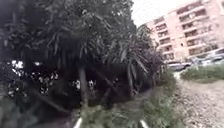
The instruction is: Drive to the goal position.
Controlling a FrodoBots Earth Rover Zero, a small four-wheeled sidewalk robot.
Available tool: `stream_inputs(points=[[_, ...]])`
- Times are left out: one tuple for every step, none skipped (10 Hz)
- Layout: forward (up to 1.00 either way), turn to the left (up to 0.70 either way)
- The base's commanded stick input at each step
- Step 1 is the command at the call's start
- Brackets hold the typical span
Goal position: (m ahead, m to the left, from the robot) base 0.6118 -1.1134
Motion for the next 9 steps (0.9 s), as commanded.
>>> stream_inputs(points=[[0.00,-1.00],[0.00,-1.00],[0.00,-1.00],[0.00,-1.00],[0.00,-1.00],[0.00,-1.00],[0.00,-1.00],[0.00,-1.00],[0.00,-1.00]])
